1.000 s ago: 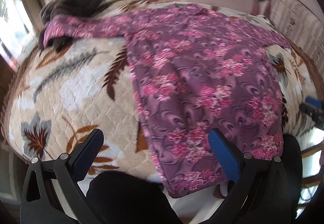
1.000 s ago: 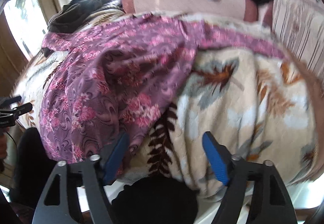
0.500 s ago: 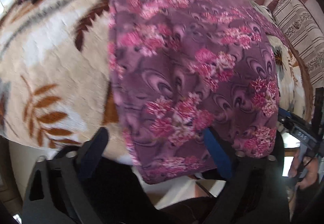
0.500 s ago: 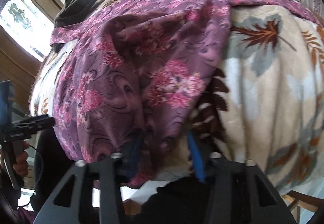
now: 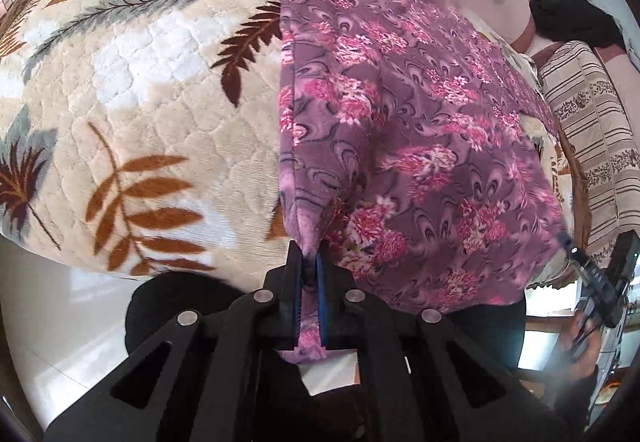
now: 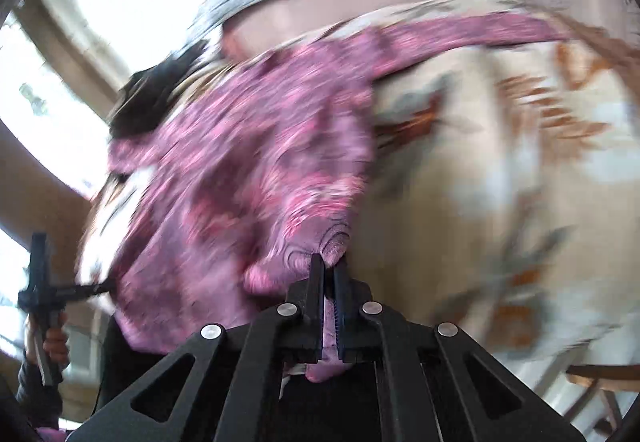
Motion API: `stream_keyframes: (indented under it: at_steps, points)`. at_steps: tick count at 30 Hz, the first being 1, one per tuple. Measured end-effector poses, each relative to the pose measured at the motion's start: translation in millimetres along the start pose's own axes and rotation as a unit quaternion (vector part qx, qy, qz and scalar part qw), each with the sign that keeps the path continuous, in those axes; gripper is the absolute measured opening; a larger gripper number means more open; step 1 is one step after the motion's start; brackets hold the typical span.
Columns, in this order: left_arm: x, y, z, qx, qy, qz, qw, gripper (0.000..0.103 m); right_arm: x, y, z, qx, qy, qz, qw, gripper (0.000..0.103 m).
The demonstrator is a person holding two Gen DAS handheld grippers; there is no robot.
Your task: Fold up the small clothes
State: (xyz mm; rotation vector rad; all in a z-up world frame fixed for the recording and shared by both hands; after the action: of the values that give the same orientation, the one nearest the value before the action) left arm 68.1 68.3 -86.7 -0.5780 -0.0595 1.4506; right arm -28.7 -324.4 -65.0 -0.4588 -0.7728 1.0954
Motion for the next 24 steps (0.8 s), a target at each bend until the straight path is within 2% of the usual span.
stream_keyframes:
  at_steps: [2, 4, 6, 8, 9, 10, 12, 13, 14, 15, 16, 17, 20, 22, 24]
  points:
    - [2, 2, -4, 0.006, -0.008, -0.003, 1.0000, 0.004, -31, -2, 0, 0.006, 0.027, -0.027, 0.999, 0.003]
    - [1, 4, -8, 0.017, -0.005, 0.000, 0.9998, 0.005, -46, 3, -4, 0.019, 0.030, -0.060, 0.998, 0.004]
    - [-4, 7, -9, 0.019, 0.009, 0.002, 0.9998, 0.006, -52, 8, -7, 0.022, 0.016, -0.089, 0.996, 0.011]
    - [-6, 9, -7, 0.018, 0.020, 0.002, 0.9996, 0.017, -51, 15, -9, 0.027, -0.007, -0.111, 0.993, 0.026]
    - [-7, 10, -8, 0.019, 0.027, 0.002, 0.9995, 0.032, -52, 20, -11, 0.032, -0.015, -0.116, 0.993, 0.045]
    - [-8, 13, -8, 0.021, 0.034, 0.004, 0.9992, 0.046, -48, 26, -12, 0.040, -0.016, -0.118, 0.992, 0.056]
    - [-12, 16, -14, 0.026, 0.040, 0.003, 0.9988, 0.047, -48, 40, -21, 0.059, -0.015, -0.116, 0.991, 0.056]
    - [-13, 17, -17, 0.028, 0.039, 0.000, 0.9989, 0.041, -47, 46, -25, 0.069, -0.018, -0.118, 0.990, 0.049]
    - [-15, 18, -19, 0.030, 0.036, -0.006, 0.9989, 0.026, -43, 50, -30, 0.077, -0.028, -0.118, 0.990, 0.037]
    - [-17, 19, -21, 0.038, 0.031, -0.017, 0.9987, 0.005, -39, 51, -29, 0.081, -0.035, -0.113, 0.990, 0.004]
    - [-18, 19, -19, 0.041, 0.027, -0.021, 0.9986, 0.004, -35, 50, -27, 0.082, -0.040, -0.104, 0.990, 0.005]
    - [-17, 18, -14, 0.038, 0.026, -0.019, 0.9988, 0.004, -29, 39, -15, 0.059, -0.053, -0.095, 0.992, 0.005]
    - [-23, 3, 21, 0.009, 0.059, -0.006, 0.9982, 0.004, -4, 0, 35, -0.005, -0.112, -0.078, 0.991, 0.004]
    - [-23, -9, 44, -0.015, 0.058, -0.007, 0.9982, 0.004, 6, -16, 58, -0.026, -0.116, -0.055, 0.991, 0.003]
    - [-18, -10, 48, -0.014, 0.049, -0.006, 0.9987, 0.004, 9, -19, 67, -0.022, -0.108, -0.038, 0.993, 0.003]
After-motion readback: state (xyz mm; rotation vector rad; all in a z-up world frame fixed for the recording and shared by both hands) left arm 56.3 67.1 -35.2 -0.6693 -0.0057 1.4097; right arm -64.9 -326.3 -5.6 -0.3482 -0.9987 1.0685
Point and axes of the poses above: each gripper's, at about its wrist camera, not at the fingertips, and z roughly against the way its jaws point, x to its left, y to its underside, the point moved 8 cm from there along -z, roughly the way its jaws point, and after that the axes turned 11 degrees about -x, right-handed, at the moved point
